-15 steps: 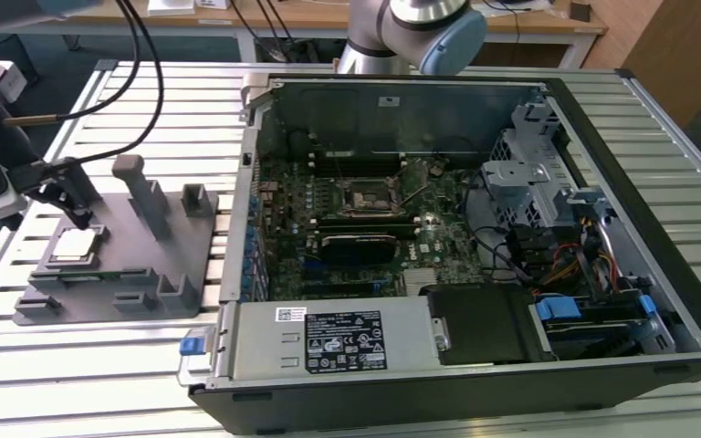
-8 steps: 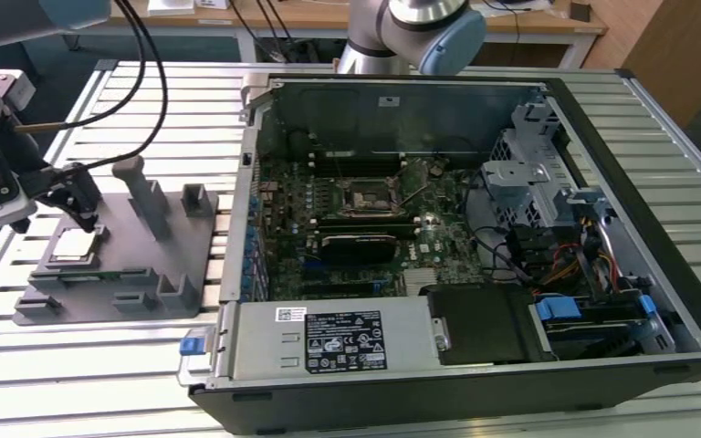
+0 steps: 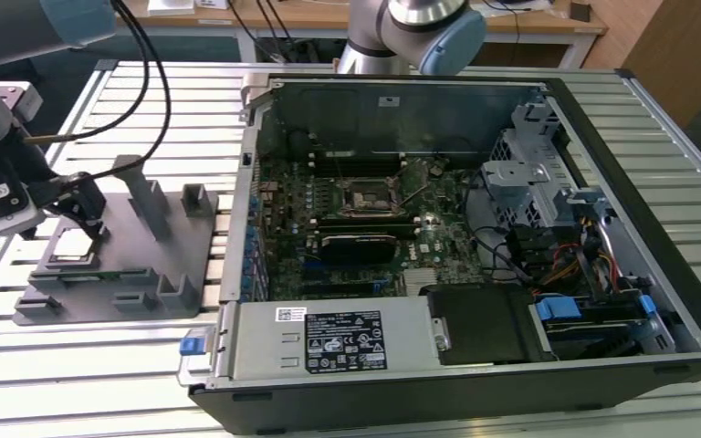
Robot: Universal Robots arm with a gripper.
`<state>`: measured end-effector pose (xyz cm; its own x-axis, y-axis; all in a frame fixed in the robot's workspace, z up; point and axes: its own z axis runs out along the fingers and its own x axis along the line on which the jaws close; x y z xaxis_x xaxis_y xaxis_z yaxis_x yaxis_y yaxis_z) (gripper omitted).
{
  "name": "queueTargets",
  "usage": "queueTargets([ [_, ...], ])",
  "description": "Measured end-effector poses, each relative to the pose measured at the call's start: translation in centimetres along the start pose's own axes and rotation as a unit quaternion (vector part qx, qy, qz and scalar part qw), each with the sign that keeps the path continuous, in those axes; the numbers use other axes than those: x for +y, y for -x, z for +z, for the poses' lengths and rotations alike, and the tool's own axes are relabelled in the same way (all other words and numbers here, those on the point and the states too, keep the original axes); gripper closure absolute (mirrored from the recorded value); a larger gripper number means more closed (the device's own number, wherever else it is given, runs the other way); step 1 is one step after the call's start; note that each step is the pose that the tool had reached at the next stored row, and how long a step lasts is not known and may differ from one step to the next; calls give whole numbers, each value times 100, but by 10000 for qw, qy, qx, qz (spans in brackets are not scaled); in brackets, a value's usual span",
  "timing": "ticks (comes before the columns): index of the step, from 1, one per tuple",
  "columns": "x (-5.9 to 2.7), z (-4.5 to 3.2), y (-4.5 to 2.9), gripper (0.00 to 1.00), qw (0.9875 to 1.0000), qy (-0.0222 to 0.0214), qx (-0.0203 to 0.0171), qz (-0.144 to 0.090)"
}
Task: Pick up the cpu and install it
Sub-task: 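Pick up the cpu and move it towards the insertion slot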
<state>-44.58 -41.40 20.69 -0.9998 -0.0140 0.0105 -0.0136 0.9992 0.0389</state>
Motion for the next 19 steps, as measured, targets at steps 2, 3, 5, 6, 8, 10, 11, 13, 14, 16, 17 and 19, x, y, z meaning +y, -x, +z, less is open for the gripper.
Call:
queueTargets([
  [2, -1, 35, 0, 18, 10000, 0, 1, 0],
  [3, -2, 54, 0, 18, 10000, 0, 0, 0],
  [5, 0, 76, 0, 18, 10000, 0, 0, 0],
  [6, 2, 81, 0, 18, 10000, 0, 0, 0],
  [8, 8, 95, 0, 18, 10000, 0, 0, 0],
  [10, 13, 121, 1, 18, 10000, 0, 0, 1],
  [11, 12, 133, 0, 18, 10000, 2, 0, 0],
  [13, 16, 168, -1, 18, 10000, 6, 0, 1],
  [14, 19, 178, -2, 18, 10000, 6, 0, 2],
  [16, 23, 195, -4, 18, 10000, 6, 0, 1],
  [17, 23, 201, -7, 18, 10000, 6, 1, 1],
  [19, 23, 212, -12, 20, 10000, 6, 0, 1],
])
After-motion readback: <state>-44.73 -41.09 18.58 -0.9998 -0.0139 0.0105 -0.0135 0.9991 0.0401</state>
